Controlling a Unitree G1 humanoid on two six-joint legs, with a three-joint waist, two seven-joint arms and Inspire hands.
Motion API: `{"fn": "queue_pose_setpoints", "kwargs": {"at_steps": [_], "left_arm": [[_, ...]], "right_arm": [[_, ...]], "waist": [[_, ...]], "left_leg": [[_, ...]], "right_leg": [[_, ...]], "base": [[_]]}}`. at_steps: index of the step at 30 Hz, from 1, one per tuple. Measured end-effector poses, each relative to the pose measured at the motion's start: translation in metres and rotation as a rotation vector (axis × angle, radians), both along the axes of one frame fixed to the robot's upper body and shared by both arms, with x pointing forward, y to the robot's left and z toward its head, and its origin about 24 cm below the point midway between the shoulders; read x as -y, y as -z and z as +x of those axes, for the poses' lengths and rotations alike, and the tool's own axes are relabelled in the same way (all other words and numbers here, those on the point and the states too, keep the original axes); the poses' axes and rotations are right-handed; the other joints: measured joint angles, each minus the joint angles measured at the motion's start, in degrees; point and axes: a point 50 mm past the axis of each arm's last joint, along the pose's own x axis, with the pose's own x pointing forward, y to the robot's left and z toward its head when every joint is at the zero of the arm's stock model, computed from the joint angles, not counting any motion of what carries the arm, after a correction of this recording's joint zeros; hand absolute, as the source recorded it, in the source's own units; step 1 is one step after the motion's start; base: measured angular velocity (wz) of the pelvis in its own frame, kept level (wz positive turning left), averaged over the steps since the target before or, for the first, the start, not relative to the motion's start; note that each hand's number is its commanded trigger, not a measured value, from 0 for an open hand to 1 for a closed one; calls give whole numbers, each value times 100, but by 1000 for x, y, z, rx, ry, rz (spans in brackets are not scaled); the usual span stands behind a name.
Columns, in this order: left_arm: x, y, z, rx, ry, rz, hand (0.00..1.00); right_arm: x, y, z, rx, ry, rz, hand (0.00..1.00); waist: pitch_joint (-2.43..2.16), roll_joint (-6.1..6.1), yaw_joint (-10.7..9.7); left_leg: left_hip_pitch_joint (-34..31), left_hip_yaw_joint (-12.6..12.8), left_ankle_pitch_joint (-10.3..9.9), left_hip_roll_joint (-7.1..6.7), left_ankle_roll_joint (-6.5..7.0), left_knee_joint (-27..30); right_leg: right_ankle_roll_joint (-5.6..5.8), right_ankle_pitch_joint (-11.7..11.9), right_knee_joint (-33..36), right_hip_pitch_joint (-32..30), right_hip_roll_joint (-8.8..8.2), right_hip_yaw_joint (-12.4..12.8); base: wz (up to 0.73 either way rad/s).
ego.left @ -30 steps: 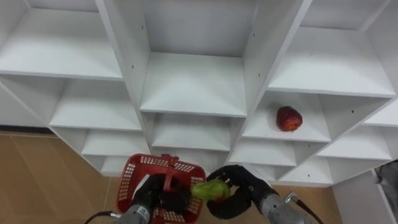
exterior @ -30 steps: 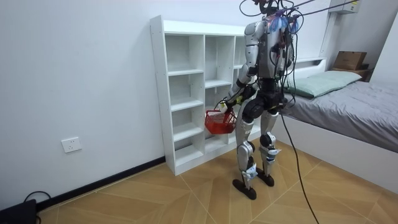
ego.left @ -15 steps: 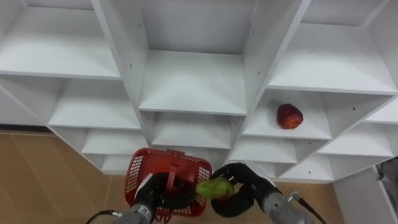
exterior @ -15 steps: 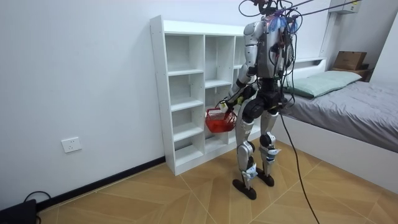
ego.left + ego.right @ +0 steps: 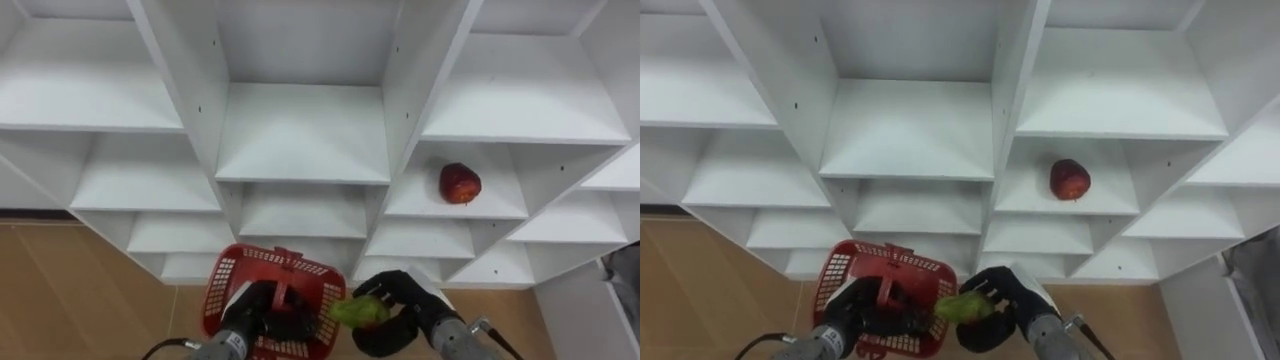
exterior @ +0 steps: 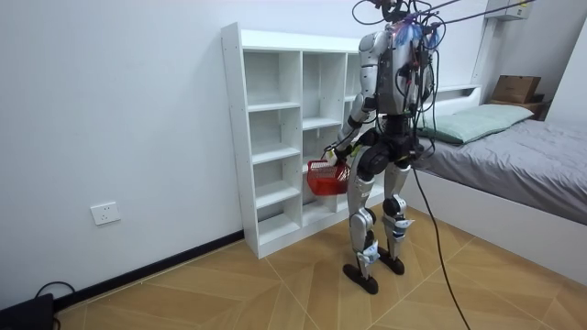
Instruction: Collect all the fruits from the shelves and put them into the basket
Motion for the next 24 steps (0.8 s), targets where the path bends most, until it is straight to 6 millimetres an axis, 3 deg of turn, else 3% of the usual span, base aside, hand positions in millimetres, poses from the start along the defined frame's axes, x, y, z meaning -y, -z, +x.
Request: {"fn": "queue_pose_setpoints", "kwargs": {"at_steps": [16, 24], "left_arm": [[2, -1, 1, 0, 67, 0, 100], [13, 0, 0, -8, 134, 2, 100]], "right_arm": [[8, 12, 1, -56, 2, -72, 100], [8, 14, 17, -67, -3, -114, 100]], "waist": [[6, 43, 27], [29, 127, 19]], "left_leg": [[-46, 5, 1, -2, -2, -4], [-67, 1, 2, -2, -3, 16]], "right_leg": [[-2, 2, -63, 4, 8, -2], [-2, 2, -27, -19, 2, -59]], "base": [[0], [0]]}}
